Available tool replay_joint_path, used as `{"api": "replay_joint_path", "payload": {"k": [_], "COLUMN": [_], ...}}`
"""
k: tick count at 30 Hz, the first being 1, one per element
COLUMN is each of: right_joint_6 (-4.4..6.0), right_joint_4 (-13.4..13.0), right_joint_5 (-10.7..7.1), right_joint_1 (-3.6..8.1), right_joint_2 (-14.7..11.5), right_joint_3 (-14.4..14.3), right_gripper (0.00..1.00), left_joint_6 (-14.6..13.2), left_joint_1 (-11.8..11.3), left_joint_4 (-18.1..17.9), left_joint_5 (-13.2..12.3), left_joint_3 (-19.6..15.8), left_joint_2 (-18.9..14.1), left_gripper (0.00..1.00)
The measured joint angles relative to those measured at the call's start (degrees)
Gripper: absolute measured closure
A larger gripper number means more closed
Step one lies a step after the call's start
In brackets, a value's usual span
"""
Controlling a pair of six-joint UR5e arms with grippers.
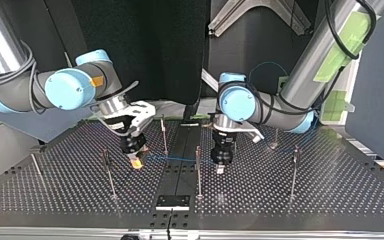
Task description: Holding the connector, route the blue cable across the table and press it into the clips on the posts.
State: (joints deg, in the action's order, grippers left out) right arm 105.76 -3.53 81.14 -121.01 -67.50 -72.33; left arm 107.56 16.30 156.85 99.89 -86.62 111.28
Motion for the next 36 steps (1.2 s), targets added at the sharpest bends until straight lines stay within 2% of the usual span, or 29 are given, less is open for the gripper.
{"api": "replay_joint_path", "payload": {"k": [1, 2, 3, 5, 6, 7, 15, 23, 29, 36], "right_joint_6": [-0.03, -0.07, -0.10, -0.17, -0.20, -0.24, -0.49, -0.95, -1.40, -1.49], "right_joint_4": [0.0, 0.0, 0.0, 0.0, 0.0, 0.1, 0.1, 0.2, 0.5, 0.6], "right_joint_5": [0.00, 0.00, 0.00, 0.02, 0.03, 0.03, 0.09, 0.82, 1.68, 1.83], "right_joint_1": [0.01, 0.01, 0.01, 0.02, 0.02, 0.02, 0.02, 0.17, 0.55, 0.99], "right_joint_2": [0.0, 0.0, 0.0, 0.0, 0.0, 0.0, 0.1, 0.1, 0.1, 0.1], "right_joint_3": [0.0, 0.0, 0.0, 0.0, 0.0, 0.0, 0.0, 0.0, 0.0, 0.0], "right_gripper": [1.00, 1.00, 1.00, 1.00, 1.00, 1.00, 1.00, 1.00, 1.00, 1.00], "left_joint_6": [-0.1, -0.3, -0.4, -0.9, -1.1, -1.3, -2.7, -3.4, -3.2, -3.5], "left_joint_1": [0.1, 0.2, 0.3, 0.5, 0.6, 0.6, 1.8, 3.6, 4.7, 6.4], "left_joint_4": [0.2, 0.6, 0.9, 1.8, 2.2, 2.6, 6.5, 10.4, 9.9, 10.6], "left_joint_5": [0.0, 0.1, 0.2, 0.8, 1.1, 1.4, 4.2, 4.6, 4.5, 4.5], "left_joint_3": [0.0, 0.0, 0.0, 0.0, 0.0, 0.0, -1.0, -4.7, -7.3, -10.9], "left_joint_2": [0.0, 0.0, 0.0, 0.0, 0.0, 0.0, -1.0, -4.5, -7.0, -10.6], "left_gripper": [0.47, 0.30, 0.30, 0.05, 0.05, 0.00, 0.00, 0.00, 0.00, 0.00]}}
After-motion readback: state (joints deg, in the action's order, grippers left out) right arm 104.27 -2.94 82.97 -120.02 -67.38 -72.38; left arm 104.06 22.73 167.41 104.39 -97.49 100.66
